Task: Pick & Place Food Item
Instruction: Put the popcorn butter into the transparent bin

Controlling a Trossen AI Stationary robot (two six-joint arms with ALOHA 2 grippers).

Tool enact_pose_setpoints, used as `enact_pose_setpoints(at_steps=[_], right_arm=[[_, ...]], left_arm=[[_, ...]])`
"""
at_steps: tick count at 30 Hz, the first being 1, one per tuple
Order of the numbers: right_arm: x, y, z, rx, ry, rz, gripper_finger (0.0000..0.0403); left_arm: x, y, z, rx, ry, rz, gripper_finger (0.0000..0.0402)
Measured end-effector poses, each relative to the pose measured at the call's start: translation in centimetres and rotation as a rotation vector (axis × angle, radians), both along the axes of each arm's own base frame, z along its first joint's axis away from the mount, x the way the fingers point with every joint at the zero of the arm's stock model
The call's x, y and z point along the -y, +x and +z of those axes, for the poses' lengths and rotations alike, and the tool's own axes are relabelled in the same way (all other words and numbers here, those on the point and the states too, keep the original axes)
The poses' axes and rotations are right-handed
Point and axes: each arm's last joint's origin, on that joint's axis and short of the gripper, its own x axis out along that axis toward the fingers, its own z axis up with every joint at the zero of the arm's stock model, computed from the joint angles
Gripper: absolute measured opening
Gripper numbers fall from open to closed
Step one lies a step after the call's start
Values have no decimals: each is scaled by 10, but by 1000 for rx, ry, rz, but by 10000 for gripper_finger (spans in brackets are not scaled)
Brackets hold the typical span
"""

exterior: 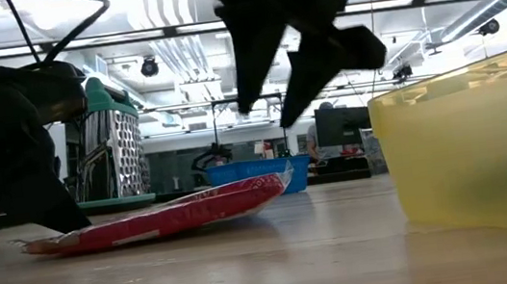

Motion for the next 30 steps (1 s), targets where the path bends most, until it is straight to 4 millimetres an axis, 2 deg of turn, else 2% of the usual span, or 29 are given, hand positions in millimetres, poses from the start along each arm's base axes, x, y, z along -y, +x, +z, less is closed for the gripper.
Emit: enact_pose_setpoints(at_steps=[6, 15, 24, 30], right_arm=[[3, -5, -20, -24, 4, -14, 203], [22, -7, -50, -5, -1, -12, 203], [36, 5, -58, 146, 65, 74, 203], [37, 2, -65, 150, 98, 47, 203]], left_arm=[[0, 0, 0, -1, 0, 0, 149], [0, 0, 0, -1, 0, -1, 149], [0, 0, 0, -1, 2, -3, 149], [0, 0, 0, -3, 6, -11, 149]])
